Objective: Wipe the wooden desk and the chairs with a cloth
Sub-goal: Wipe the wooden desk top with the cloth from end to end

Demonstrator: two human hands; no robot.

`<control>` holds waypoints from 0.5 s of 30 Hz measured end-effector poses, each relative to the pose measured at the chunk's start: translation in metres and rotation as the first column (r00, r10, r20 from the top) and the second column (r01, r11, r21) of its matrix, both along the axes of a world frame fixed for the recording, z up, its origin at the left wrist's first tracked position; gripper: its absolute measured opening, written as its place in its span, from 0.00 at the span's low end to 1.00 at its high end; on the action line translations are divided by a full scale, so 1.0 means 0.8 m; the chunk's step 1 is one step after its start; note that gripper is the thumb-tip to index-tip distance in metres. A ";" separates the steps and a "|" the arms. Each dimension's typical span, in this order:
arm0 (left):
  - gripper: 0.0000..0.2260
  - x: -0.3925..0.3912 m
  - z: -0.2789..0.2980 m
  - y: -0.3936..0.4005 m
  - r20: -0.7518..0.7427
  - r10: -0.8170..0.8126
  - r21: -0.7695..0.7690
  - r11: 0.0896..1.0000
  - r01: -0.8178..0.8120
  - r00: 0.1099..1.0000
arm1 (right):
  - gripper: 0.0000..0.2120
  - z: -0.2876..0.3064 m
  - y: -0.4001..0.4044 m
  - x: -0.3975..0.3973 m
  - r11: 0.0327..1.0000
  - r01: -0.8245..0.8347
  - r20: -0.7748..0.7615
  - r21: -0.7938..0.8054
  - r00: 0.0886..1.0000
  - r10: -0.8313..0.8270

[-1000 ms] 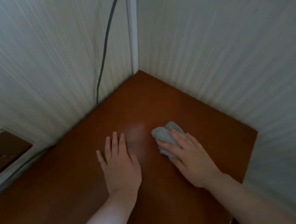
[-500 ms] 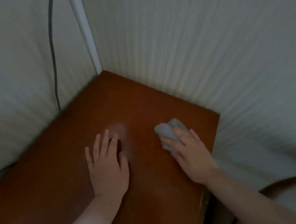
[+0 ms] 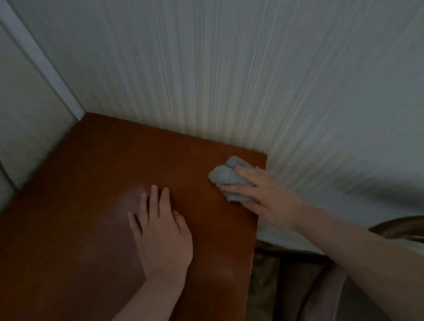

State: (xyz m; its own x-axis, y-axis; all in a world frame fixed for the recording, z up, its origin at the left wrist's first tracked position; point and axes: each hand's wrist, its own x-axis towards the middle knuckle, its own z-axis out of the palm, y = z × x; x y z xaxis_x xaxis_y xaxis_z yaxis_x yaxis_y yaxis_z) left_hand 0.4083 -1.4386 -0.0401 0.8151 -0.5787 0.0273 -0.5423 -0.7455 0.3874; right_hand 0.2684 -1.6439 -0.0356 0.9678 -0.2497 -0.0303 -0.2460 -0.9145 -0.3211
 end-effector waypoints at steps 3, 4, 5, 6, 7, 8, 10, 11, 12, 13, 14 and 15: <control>0.22 0.000 0.004 0.000 -0.021 0.002 0.005 1.000 -0.002 1.000 | 0.22 -0.007 -0.005 0.032 0.938 0.345 0.096 0.031 0.933 -0.346; 0.22 0.001 0.004 0.000 -0.024 0.006 -0.012 1.000 -0.007 1.000 | 0.22 -0.009 0.014 0.048 0.879 0.476 0.123 0.016 0.872 -0.474; 0.21 0.002 0.004 0.000 -0.025 0.017 -0.044 0.999 -0.018 1.000 | 0.23 -0.011 0.041 0.061 0.803 0.596 0.153 0.003 0.793 -0.589; 0.21 0.003 0.003 0.001 -0.028 0.031 -0.094 0.995 -0.034 0.999 | 0.23 -0.012 0.073 0.072 0.738 0.675 0.170 0.006 0.726 -0.666; 0.21 0.003 0.001 0.001 -0.035 0.049 -0.153 0.987 -0.054 0.998 | 0.24 -0.011 0.107 0.077 0.726 0.688 0.167 0.005 0.715 -0.679; 0.22 0.004 0.000 0.002 -0.052 0.061 -0.211 0.975 -0.070 0.997 | 0.25 -0.010 0.140 0.076 0.780 0.625 0.173 -0.009 0.770 -0.615; 0.22 0.007 0.004 0.006 -0.122 0.077 -0.298 0.948 -0.111 0.989 | 0.25 -0.005 0.179 0.055 0.949 0.303 0.143 -0.085 0.946 -0.289; 0.22 0.010 0.006 0.009 -0.168 0.071 -0.302 0.946 -0.120 0.983 | 0.24 -0.002 0.180 0.037 0.990 0.109 0.084 -0.086 0.991 -0.102; 0.22 0.013 0.007 0.014 -0.186 0.042 -0.277 0.956 -0.094 0.982 | 0.22 0.004 0.165 0.020 0.997 -0.061 0.018 -0.043 0.998 0.061; 0.22 0.018 0.009 0.021 -0.164 -0.016 -0.239 0.971 -0.024 0.986 | 0.22 0.005 0.138 0.006 0.982 -0.190 -0.023 -0.020 0.982 0.189; 0.22 0.025 0.010 0.030 -0.116 -0.082 -0.181 0.982 0.060 0.990 | 0.22 0.006 0.107 0.000 0.965 -0.261 -0.042 -0.016 0.965 0.260; 0.22 0.036 0.012 0.041 -0.069 -0.132 -0.112 0.986 0.124 0.989 | 0.22 0.007 0.076 0.002 0.967 -0.254 -0.051 -0.017 0.966 0.252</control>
State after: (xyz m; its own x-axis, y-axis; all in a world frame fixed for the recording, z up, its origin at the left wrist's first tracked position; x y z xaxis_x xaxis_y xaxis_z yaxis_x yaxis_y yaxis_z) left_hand 0.4368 -1.4059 -0.0307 0.7367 -0.6753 0.0358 -0.5963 -0.6237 0.5054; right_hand 0.2702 -1.5827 -0.0300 0.9972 0.0020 -0.0752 -0.0202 -0.9560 -0.2928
